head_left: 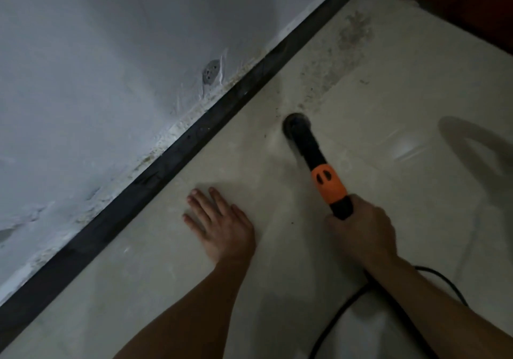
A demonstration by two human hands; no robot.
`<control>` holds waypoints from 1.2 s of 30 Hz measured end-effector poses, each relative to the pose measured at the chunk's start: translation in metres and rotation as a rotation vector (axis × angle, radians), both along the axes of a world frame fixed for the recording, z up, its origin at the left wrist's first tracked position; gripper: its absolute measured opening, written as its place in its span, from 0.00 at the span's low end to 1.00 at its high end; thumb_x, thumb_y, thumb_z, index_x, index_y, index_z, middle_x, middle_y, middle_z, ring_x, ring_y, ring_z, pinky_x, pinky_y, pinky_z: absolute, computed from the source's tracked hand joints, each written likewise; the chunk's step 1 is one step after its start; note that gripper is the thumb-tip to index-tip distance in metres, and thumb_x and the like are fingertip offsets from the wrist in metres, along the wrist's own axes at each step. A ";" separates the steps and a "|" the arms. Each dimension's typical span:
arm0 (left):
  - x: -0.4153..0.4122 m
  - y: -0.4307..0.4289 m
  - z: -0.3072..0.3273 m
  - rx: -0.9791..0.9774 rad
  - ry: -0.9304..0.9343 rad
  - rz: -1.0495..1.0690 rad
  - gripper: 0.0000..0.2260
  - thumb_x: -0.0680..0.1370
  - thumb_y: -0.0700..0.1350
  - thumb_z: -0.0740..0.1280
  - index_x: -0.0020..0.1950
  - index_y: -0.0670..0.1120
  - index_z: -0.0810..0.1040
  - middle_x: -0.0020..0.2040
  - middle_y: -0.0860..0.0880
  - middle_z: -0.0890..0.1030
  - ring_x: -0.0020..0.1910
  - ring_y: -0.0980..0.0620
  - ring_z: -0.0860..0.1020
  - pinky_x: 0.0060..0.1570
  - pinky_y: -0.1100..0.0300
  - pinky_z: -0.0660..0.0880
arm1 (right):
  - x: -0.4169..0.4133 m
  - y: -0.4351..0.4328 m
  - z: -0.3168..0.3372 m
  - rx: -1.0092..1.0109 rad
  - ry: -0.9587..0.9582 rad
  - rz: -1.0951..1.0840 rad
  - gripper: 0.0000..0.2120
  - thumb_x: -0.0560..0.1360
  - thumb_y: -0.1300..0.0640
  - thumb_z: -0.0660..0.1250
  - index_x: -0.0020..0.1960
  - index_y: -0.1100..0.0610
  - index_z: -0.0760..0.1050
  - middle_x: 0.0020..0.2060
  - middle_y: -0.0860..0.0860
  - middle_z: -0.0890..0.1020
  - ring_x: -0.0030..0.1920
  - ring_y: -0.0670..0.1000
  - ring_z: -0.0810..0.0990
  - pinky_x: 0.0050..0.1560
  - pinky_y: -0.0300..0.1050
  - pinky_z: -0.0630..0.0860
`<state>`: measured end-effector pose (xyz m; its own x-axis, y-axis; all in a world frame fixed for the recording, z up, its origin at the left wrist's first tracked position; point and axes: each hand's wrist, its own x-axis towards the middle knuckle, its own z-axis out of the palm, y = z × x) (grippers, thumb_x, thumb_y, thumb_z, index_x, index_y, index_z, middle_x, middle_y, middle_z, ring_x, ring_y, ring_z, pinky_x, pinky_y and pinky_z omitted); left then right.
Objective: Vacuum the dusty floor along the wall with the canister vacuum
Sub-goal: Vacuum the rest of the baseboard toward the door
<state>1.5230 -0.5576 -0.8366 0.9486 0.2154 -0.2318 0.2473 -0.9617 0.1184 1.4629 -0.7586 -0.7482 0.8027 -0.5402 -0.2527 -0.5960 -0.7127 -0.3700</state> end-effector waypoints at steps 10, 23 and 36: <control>0.001 -0.001 0.002 -0.016 -0.004 0.008 0.28 0.81 0.53 0.43 0.78 0.43 0.44 0.78 0.38 0.41 0.77 0.40 0.37 0.73 0.42 0.34 | 0.024 -0.002 -0.003 0.008 -0.026 0.052 0.10 0.68 0.50 0.74 0.44 0.51 0.75 0.29 0.47 0.73 0.32 0.55 0.74 0.31 0.42 0.64; 0.000 0.000 0.000 -0.027 -0.018 0.008 0.30 0.78 0.54 0.37 0.78 0.43 0.45 0.78 0.37 0.42 0.77 0.39 0.39 0.73 0.41 0.35 | 0.071 0.002 -0.011 0.003 -0.070 0.061 0.10 0.66 0.50 0.72 0.43 0.52 0.76 0.28 0.44 0.73 0.29 0.51 0.71 0.30 0.40 0.63; 0.000 0.000 0.000 -0.023 0.005 0.005 0.27 0.81 0.54 0.41 0.74 0.44 0.34 0.76 0.38 0.35 0.75 0.40 0.34 0.73 0.41 0.34 | 0.149 -0.030 -0.007 0.105 -0.143 -0.026 0.14 0.64 0.45 0.72 0.41 0.54 0.77 0.30 0.49 0.76 0.29 0.50 0.75 0.29 0.38 0.64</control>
